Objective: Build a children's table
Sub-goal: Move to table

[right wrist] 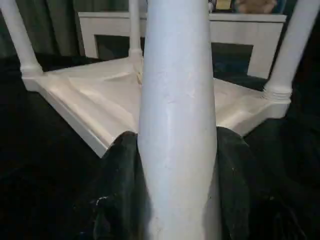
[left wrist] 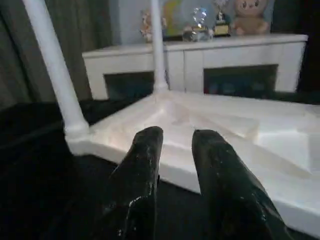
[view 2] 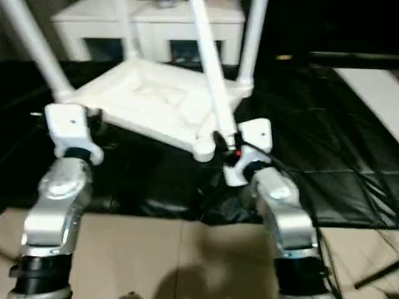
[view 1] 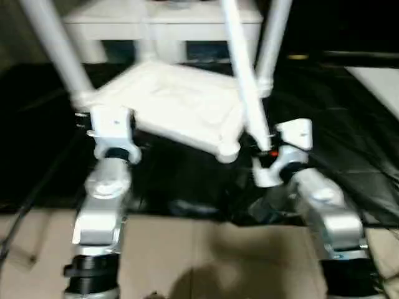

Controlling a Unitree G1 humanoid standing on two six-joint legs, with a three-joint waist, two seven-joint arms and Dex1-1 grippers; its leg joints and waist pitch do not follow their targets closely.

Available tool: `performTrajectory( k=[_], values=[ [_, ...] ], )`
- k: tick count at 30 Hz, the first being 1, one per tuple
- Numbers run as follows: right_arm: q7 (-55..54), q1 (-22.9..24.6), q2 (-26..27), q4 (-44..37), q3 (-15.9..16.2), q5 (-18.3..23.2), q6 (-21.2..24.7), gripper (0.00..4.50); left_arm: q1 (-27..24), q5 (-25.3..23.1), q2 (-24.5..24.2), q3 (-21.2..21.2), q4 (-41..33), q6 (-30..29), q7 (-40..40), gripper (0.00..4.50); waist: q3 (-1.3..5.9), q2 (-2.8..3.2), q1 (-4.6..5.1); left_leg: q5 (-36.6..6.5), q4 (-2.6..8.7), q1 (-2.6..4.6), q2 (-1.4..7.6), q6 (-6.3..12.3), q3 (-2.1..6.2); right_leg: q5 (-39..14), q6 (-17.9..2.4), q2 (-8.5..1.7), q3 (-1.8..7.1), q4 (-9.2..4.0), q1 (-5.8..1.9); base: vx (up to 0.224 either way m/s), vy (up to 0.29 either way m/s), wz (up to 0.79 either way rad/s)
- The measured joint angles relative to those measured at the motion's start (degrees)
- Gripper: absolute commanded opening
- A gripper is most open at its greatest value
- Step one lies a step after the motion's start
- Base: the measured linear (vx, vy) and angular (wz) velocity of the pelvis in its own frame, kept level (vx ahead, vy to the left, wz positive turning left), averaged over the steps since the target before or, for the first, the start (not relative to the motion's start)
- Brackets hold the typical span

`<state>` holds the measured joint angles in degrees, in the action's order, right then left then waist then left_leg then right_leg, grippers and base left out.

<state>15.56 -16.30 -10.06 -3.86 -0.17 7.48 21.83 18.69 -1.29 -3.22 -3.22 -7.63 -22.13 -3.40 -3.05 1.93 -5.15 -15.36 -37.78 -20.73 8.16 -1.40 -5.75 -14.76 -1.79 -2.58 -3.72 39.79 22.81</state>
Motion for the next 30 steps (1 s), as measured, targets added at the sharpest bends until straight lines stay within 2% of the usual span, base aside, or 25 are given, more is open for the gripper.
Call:
performTrajectory(
  k=[1,2,3,5,6,7,8,9,11,12,14,15,17,19,20,21,23,25,26,27,28,30],
  values=[
    [0.0,0.0,-0.2,0.0,0.0,-0.4,0.1,1.84,0.2,0.5,-0.1,-0.1,-0.1,0.0,0.3,1.32,0.03,0.04,-0.36,1.4,0.82,0.14,-0.14,-0.98,0.00,0.5,-0.2,0.31,0.19,-0.14,0.39,-0.099,-0.123,0.12],
    [0.0,0.1,-0.1,0.1,-0.1,-0.6,0.3,1.84,0.1,0.6,-0.2,-0.4,0.0,-0.1,0.4,1.32,0.02,0.06,-0.48,2.2,1.44,0.03,0.20,-2.13,-0.02,0.9,-0.4,0.46,-0.08,-0.52,0.52,-0.090,-0.088,0.15],
    [0.0,0.3,0.0,0.1,-0.1,-0.6,0.5,1.84,0.1,0.6,-0.2,-0.4,0.1,-0.3,0.5,1.32,0.02,0.28,-0.04,3.1,1.65,-0.78,0.19,-1.89,1.25,1.3,-0.6,-0.12,-1.88,-1.01,0.44,-0.090,-0.088,0.15],
    [-0.2,0.3,0.3,0.1,-0.3,-0.8,0.6,1.84,0.1,0.8,0.0,-0.2,0.1,-0.4,0.8,1.32,-0.06,0.42,0.24,3.3,1.57,-1.88,0.18,-1.49,2.28,1.5,-1.0,-0.98,-4.24,-1.66,0.14,-0.073,-0.035,0.53],
    [-0.3,0.3,0.4,0.1,-0.3,-0.8,0.6,1.84,0.1,0.9,0.0,-0.3,0.1,-0.4,1.0,1.32,-0.09,0.61,0.22,3.3,1.49,-2.33,0.59,-1.52,2.55,1.7,-1.1,-1.22,-5.44,-2.20,-0.21,-0.065,-0.023,0.58],
    [-0.4,0.3,0.5,0.1,-0.4,-0.6,0.6,1.84,0.1,1.0,0.0,-0.4,0.1,-0.4,1.2,1.32,-0.15,0.80,0.28,3.3,1.51,-2.12,1.28,-1.79,2.08,1.8,-1.1,-0.97,-5.61,-2.74,-0.45,-0.029,-0.026,0.42],
    [-0.6,0.1,0.8,0.1,-0.4,-0.2,0.7,1.84,0.0,1.2,0.0,-0.5,0.1,-0.5,1.4,1.32,-0.29,1.00,0.14,3.3,1.62,-2.06,1.98,-2.11,1.44,2.0,-1.1,-0.75,-5.64,-3.19,-0.76,-0.018,-0.015,0.26],
    [-0.8,-0.1,1.0,0.1,-0.5,0.1,0.7,1.84,0.0,1.5,0.0,-0.8,0.2,-0.5,1.5,1.32,-0.35,1.10,0.05,3.6,2.01,-1.74,2.53,-2.56,0.35,2.1,-0.9,-0.75,-5.45,-3.47,-1.03,-0.018,-0.015,0.26],
    [-0.9,-0.2,0.9,0.1,-0.5,0.3,0.7,1.84,0.0,1.6,0.0,-0.8,0.2,-0.5,1.7,1.32,-0.40,1.15,0.15,3.7,2.59,-0.98,2.87,-2.86,-0.91,2.3,-0.6,-0.82,-5.02,-3.99,-1.62,0.000,0.000,0.00],
    [-1.1,-0.2,0.9,0.1,-0.5,0.3,0.8,1.84,0.0,1.6,-0.1,-0.7,0.2,-0.5,1.7,1.32,-0.56,1.20,0.33,3.7,3.00,-0.23,2.85,-2.86,-1.27,2.4,-0.4,-0.92,-4.91,-4.60,-2.02,0.000,0.000,0.00],
    [-1.0,-0.2,0.8,0.1,-0.5,0.3,1.0,1.84,0.2,1.7,-0.4,-0.6,0.6,-0.3,2.1,1.32,-0.62,1.23,1.01,3.7,3.62,0.62,2.81,-2.86,-1.33,2.3,-0.2,-0.91,-5.04,-5.77,-3.13,0.029,0.062,-0.08],
    [-0.6,-0.3,0.7,0.1,-0.5,0.3,1.2,1.84,0.4,1.7,-0.8,-0.5,0.9,-0.4,2.8,1.32,-0.59,1.18,1.73,3.7,3.78,0.75,2.76,-2.86,-1.31,2.3,-0.1,-0.91,-5.01,-6.22,-3.75,0.049,0.065,-0.12],
    [-0.1,-0.3,0.6,0.1,-0.7,0.5,1.6,1.84,0.9,1.9,-1.5,-0.2,1.9,-0.4,4.2,1.32,-0.52,1.08,2.36,3.7,3.78,0.61,2.61,-2.84,-1.34,2.7,0.4,-0.93,-4.74,-6.64,-3.78,0.045,0.057,-0.07],
    [0.6,-0.4,0.6,0.1,-1.5,2.2,2.6,1.84,1.4,2.4,-2.3,1.1,2.5,-0.4,6.5,1.32,-0.36,0.87,2.77,4.2,3.65,0.08,2.34,-2.83,-1.50,3.8,0.6,-0.93,-3.91,-6.54,-3.34,0.019,0.027,-0.02],
    [0.9,-0.7,0.6,0.1,-1.8,2.8,2.9,1.84,1.5,2.6,-2.4,1.4,2.5,-0.3,7.1,1.32,-0.27,0.88,2.82,4.3,3.51,-0.22,2.23,-2.85,-1.54,3.8,0.5,-0.89,-3.53,-6.29,-2.86,0.000,0.000,0.00],
    [2.5,-1.6,0.8,0.1,-2.7,5.7,4.7,1.84,1.8,4.0,-2.4,1.4,2.5,-0.7,9.1,1.32,-0.24,0.86,2.99,4.4,3.36,-0.68,2.04,-2.39,-1.57,3.7,0.6,-0.92,-3.12,-5.92,-2.16,0.000,0.000,0.00],
    [5.6,-2.0,0.7,-0.5,-4.1,10.2,7.7,1.84,2.2,7.2,-2.0,1.6,2.3,-2.4,12.3,1.60,-0.15,0.80,2.98,4.4,3.07,-1.34,1.92,-2.15,-1.57,3.6,0.5,-0.91,-2.67,-5.45,-1.15,0.072,0.021,-0.03],
    [11.4,-1.8,-1.1,-1.8,-4.3,16.3,12.4,1.84,2.2,13.6,-1.1,1.2,2.1,-6.9,17.1,1.67,-0.14,0.76,2.52,4.3,2.76,-1.89,1.74,-1.81,-1.82,3.3,0.4,-0.88,-1.79,-4.65,-0.27,0.035,0.007,0.01],
    [14.5,-1.5,-2.2,-2.6,-4.3,19.3,14.7,1.84,2.2,16.7,-0.6,0.8,1.6,-9.7,19.2,1.67,-0.14,0.76,2.15,4.2,2.69,-2.09,1.73,-1.61,-2.00,3.2,0.3,-0.89,-1.59,-4.47,0.02,0.000,0.000,0.00],
    [18.3,-1.2,-3.4,-3.4,-4.0,22.5,17.5,1.84,2.4,20.3,0.1,0.6,1.1,-13.3,21.0,1.88,-0.14,0.76,1.61,4.3,2.60,-2.34,1.77,-1.53,-2.06,3.2,0.3,-0.89,-1.58,-4.40,0.29,0.000,0.000,0.00],
    [20.5,-0.9,-4.1,-3.9,-3.9,24.7,19.3,1.84,2.9,22.8,1.2,0.2,1.1,-16.0,21.8,2.09,-0.15,0.75,1.33,4.3,2.51,-2.36,1.85,-1.49,-2.17,3.2,0.3,-0.89,-1.58,-4.33,0.32,0.000,0.000,0.00],
    [23.7,-0.8,-4.2,-4.5,-4.2,29.0,22.2,1.84,5.5,27.7,3.6,-2.8,1.3,-21.4,21.6,2.13,-0.27,0.55,0.54,4.4,2.19,-2.31,2.13,-1.38,-2.58,3.1,0.3,-0.92,-1.57,-4.00,0.33,0.000,0.000,0.00]
  ],
)
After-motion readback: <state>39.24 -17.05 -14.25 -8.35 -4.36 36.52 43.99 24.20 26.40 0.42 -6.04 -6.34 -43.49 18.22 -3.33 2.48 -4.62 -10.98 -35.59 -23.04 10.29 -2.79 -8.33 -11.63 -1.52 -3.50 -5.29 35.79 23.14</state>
